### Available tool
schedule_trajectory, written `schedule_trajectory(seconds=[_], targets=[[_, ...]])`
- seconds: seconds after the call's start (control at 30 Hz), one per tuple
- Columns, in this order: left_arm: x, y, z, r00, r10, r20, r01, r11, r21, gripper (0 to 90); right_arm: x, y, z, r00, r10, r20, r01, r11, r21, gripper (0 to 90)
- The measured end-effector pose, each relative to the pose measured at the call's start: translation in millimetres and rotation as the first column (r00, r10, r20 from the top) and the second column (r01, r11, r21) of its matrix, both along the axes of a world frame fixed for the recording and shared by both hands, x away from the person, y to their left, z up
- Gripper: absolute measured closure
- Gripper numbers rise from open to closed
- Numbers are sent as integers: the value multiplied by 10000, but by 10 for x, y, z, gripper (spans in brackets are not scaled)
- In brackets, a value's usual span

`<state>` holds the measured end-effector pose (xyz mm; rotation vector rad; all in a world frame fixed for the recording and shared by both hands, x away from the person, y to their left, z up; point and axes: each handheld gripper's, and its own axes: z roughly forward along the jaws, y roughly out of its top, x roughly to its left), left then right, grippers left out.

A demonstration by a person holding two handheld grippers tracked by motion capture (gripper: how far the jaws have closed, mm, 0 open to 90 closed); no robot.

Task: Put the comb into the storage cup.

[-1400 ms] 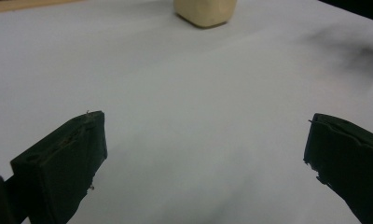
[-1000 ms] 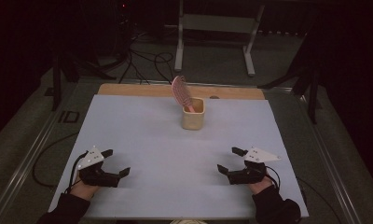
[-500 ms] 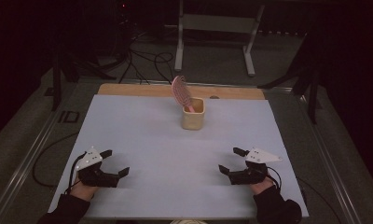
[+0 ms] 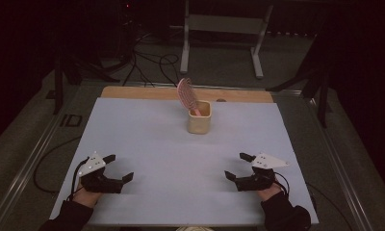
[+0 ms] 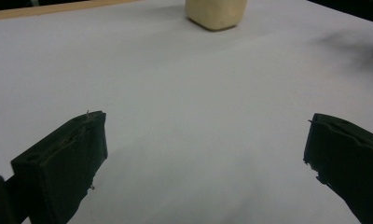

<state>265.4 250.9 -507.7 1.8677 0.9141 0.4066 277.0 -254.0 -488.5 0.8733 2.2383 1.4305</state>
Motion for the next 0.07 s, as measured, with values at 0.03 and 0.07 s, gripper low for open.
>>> schedule_trajectory(seconds=[0.03, 0.07], targets=[[-1, -2, -1, 10000, -8, -3, 8, 10000, -17, 1, -1, 0, 1, 10000, -9, -4, 10, 10000, 9, 94], [0, -5, -4, 10000, -18, -23, 18, 10000, -45, 1, -1, 1, 2, 10000, -18, 2, 18, 10000, 16, 94]])
